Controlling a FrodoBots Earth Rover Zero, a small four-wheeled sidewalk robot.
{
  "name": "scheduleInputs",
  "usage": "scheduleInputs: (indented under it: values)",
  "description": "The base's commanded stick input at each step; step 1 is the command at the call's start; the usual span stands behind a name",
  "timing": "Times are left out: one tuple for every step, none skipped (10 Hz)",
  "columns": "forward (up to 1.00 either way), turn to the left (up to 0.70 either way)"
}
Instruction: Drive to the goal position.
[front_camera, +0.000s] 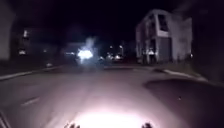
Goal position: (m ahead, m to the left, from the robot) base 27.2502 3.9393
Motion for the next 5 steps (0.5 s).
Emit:
scheduleInputs:
  values:
    - [0.7, 0.0]
    - [0.7, 0.0]
    - [0.7, 0.0]
    - [0.7, 0.0]
    - [0.7, 0.0]
